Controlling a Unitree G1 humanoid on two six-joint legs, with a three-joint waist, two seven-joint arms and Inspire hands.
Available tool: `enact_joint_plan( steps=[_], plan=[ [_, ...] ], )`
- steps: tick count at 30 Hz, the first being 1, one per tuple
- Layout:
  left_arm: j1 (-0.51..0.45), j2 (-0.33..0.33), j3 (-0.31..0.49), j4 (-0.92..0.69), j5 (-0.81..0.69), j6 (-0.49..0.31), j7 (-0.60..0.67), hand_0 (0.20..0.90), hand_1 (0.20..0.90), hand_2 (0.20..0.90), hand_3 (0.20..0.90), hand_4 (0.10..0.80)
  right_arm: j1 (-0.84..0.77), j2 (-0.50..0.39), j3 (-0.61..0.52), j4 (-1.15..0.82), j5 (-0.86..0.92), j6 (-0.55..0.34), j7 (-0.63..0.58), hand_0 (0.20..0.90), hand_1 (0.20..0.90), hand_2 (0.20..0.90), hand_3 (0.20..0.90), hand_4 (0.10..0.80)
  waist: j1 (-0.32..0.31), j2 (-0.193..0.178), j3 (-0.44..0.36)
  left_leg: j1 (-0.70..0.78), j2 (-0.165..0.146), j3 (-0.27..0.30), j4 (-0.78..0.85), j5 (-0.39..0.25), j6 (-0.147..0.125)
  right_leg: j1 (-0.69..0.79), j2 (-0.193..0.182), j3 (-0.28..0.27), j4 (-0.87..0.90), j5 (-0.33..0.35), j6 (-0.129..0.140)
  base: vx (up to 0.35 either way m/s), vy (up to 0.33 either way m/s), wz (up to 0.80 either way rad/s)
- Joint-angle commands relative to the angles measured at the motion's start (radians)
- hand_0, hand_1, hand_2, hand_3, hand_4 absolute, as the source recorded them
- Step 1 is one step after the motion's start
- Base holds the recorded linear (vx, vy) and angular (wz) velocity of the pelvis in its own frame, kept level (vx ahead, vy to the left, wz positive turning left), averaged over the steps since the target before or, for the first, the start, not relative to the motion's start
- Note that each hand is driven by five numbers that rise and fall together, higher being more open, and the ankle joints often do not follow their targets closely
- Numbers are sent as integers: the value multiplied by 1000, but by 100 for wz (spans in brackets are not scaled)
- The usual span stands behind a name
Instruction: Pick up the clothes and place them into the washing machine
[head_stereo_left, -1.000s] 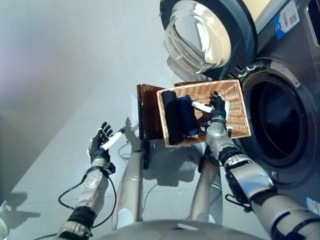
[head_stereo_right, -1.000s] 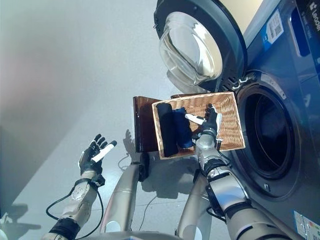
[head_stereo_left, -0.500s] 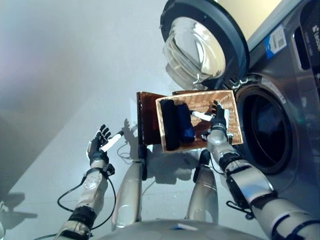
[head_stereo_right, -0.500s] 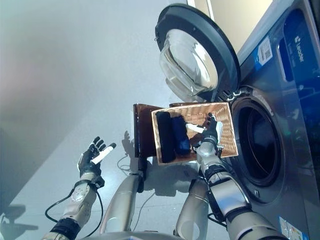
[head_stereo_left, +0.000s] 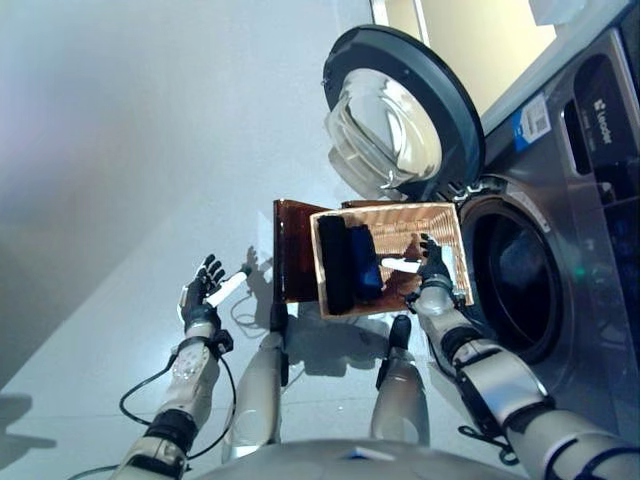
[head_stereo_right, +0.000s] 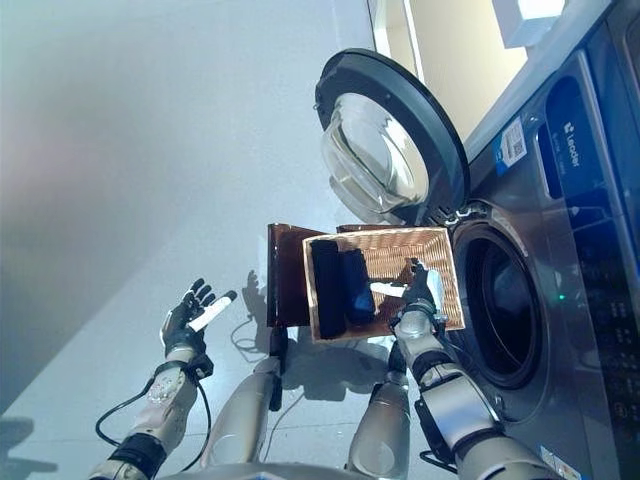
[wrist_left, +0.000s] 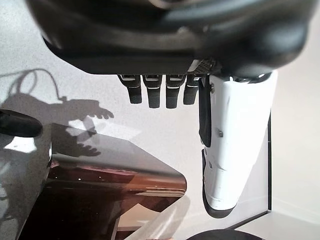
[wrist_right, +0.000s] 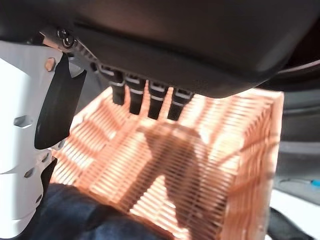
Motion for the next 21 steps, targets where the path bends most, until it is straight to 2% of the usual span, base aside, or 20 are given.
enact_joint_plan(
  steps=[1, 13, 21],
  plan=[
    [-20, 43, 23, -24, 46, -86, 3, 900, 900, 900, 900, 800, -9, -1, 20, -31, -76, -19, -41, 900, 900, 900, 900, 800, 29, -14, -39, 46, 77, -19, -105, 51, -103, 30, -67, -21, -37, 113, 15, -5, -24, 10],
    [-28, 51, 3, -54, 52, -79, -5, 900, 900, 900, 900, 800, -62, 42, 50, 8, -119, 9, -34, 900, 900, 900, 900, 800, 45, 10, 2, 22, 69, -23, -17, 23, -104, 25, -88, -16, 17, 97, 14, -7, -2, 4],
    [-33, 75, 3, -107, 38, -75, 3, 900, 900, 900, 900, 800, -141, 58, 74, -30, -119, 5, -41, 900, 900, 900, 900, 800, 51, 23, 72, -82, 46, -38, 150, -38, -89, -59, -87, 26, 138, 53, -3, -65, 8, 6]
  ],
)
